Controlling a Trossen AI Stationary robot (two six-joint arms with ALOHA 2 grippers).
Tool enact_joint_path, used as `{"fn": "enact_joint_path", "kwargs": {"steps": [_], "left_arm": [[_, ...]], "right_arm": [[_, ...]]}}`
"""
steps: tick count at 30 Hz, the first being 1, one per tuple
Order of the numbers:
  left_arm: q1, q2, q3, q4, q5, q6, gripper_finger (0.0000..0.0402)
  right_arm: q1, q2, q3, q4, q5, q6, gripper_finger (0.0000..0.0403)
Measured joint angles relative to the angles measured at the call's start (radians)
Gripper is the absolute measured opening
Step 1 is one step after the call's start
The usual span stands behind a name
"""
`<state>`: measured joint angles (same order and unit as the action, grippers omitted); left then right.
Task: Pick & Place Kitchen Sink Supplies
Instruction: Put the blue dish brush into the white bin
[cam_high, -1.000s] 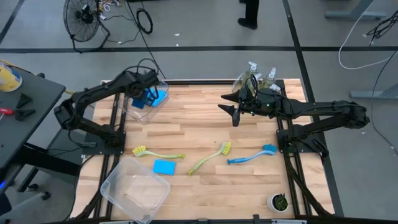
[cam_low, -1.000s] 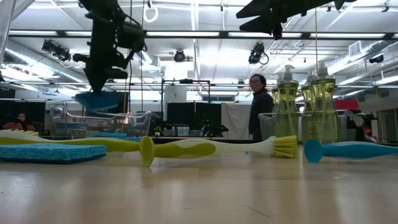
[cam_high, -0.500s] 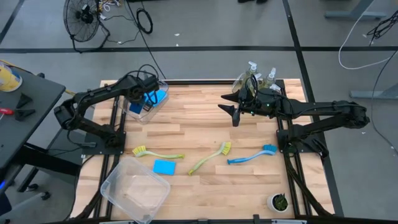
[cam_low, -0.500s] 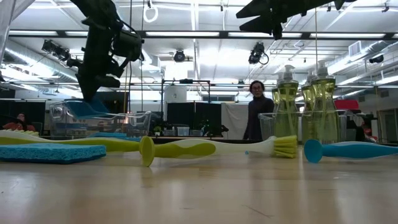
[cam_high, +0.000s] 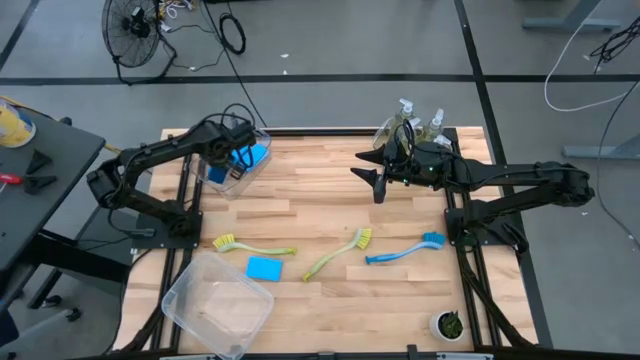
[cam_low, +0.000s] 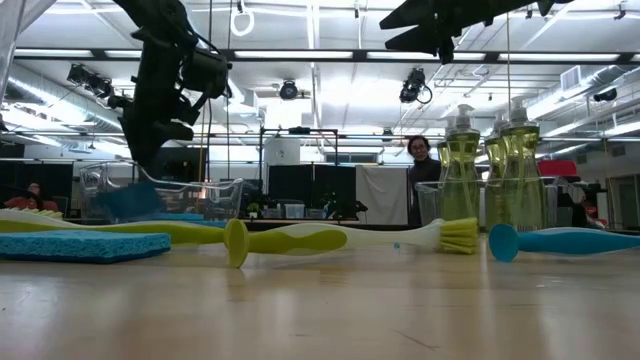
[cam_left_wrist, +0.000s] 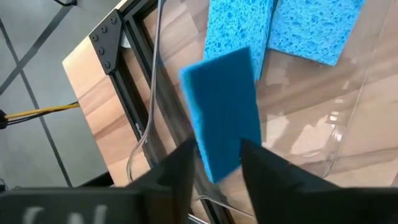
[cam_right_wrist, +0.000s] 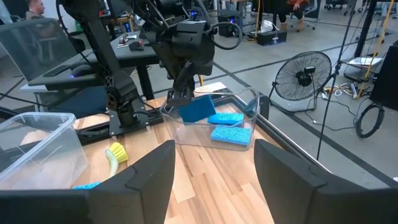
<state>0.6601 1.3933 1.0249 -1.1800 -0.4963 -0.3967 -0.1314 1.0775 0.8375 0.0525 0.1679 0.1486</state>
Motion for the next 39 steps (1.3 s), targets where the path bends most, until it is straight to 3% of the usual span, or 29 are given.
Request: {"fn": "enact_joint_path", "kwargs": {"steps": [5,9,15,22,27,32,39], "left_arm": [[-0.003,0.000,0.055,-0.034,0.010,-0.002,0.0198],[-0.003,0.000,0.144,-0.063,0.012,0.000,0.0226],[-0.028,-0.001,0.287,-0.076,0.101,0.000,0.0232],[-0.156,-0.046,0.387,-0.074,0.143,0.000,0.0223],[-0.256,-0.081,0.402,-0.047,0.175,-0.004,0.0222],[-0.357,-0.089,0.403,0.024,0.196,-0.003,0.0222],[-0.443,-0.085,0.402,0.105,0.197,-0.004,0.0222]], "right_arm": [[0.000,0.000,0.000,0.000,0.000,0.011,0.0219],[0.000,0.000,0.000,0.000,0.000,0.042,0.0219],[0.000,0.000,0.000,0.000,-0.002,0.043,0.0219],[0.000,0.000,0.000,-0.003,-0.014,0.022,0.0219],[0.000,0.000,0.001,-0.054,-0.151,0.009,0.0219],[0.010,0.000,0.001,-0.183,-0.346,-0.109,0.0219],[0.018,0.000,0.001,-0.389,-0.391,-0.127,0.0219]]}}
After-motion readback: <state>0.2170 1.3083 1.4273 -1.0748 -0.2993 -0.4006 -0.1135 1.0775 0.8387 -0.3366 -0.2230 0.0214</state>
